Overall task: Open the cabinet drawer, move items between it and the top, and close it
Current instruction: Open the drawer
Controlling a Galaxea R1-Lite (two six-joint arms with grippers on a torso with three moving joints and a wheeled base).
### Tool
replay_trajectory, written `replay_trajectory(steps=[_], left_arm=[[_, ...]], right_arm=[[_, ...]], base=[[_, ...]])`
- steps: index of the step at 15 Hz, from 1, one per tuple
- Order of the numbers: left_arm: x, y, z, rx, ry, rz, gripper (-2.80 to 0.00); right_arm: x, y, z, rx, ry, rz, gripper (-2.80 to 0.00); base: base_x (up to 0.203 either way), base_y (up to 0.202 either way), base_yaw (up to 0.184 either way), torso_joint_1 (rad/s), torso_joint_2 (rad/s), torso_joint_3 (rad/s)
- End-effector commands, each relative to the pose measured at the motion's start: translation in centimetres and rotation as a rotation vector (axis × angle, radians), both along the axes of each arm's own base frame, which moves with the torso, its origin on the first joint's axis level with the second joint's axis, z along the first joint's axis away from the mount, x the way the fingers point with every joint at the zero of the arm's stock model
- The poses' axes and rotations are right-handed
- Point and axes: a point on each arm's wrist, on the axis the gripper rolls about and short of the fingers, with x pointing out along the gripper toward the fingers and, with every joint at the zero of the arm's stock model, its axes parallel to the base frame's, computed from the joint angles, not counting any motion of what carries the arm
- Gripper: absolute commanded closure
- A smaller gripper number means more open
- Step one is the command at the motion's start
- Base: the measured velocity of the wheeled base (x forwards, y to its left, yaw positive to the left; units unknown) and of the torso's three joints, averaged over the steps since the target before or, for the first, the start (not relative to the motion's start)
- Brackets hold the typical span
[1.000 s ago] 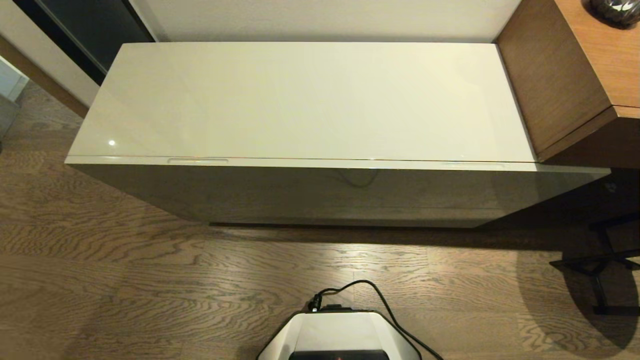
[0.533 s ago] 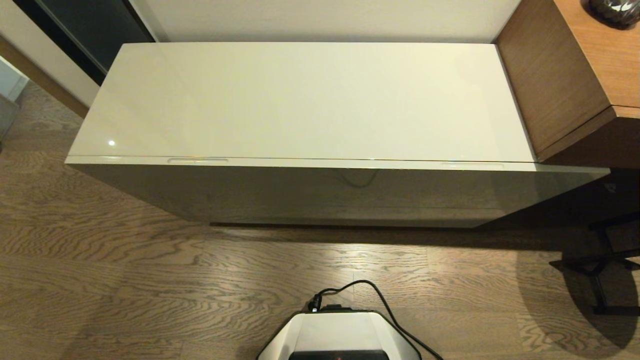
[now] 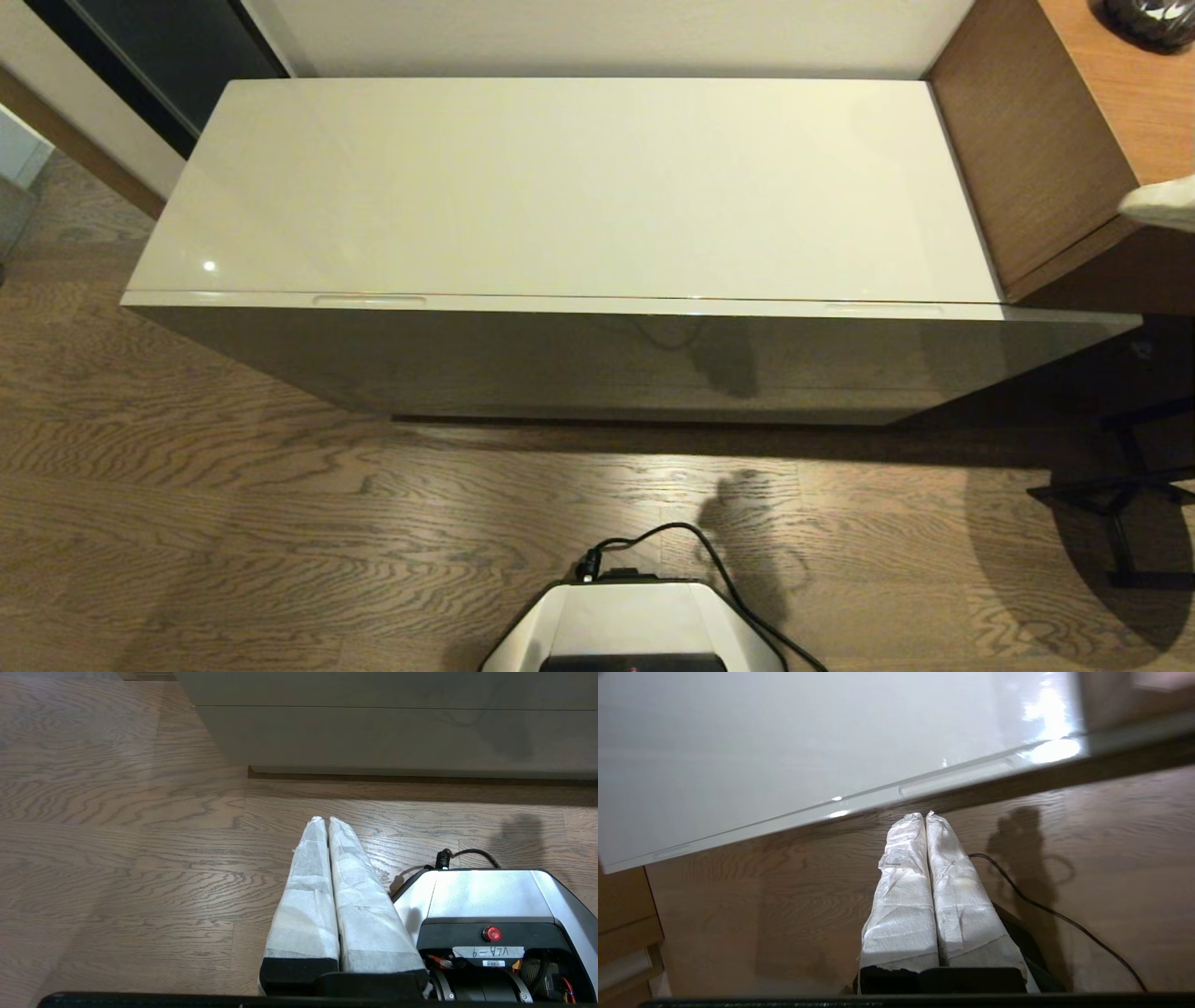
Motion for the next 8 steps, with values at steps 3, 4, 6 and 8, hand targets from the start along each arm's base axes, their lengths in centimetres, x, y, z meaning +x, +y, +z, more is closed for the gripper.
replay_trajectory(steps=[3,4,6,8], left_arm=[[0.0,0.0,0.0,0.000,0.001,0.000,0.00],[0.0,0.0,0.0,0.000,0.001,0.000,0.00],[0.0,0.0,0.0,0.000,0.001,0.000,0.00],[0.0,0.0,0.0,0.000,0.001,0.000,0.00]], right_arm=[[10.2,2.7,-5.9,0.002,0.065,0.082,0.00],[10.2,3.1,-6.0,-0.001,0.067,0.090,0.00],[10.4,4.1,-6.2,-0.029,0.067,0.047,0.00],[11.2,5.5,-6.4,-0.072,0.069,-0.021,0.00]], base=[[0.000,0.000,0.000,0.000,0.00,0.000],[0.000,0.000,0.000,0.000,0.00,0.000],[0.000,0.000,0.000,0.000,0.00,0.000],[0.000,0.000,0.000,0.000,0.00,0.000]])
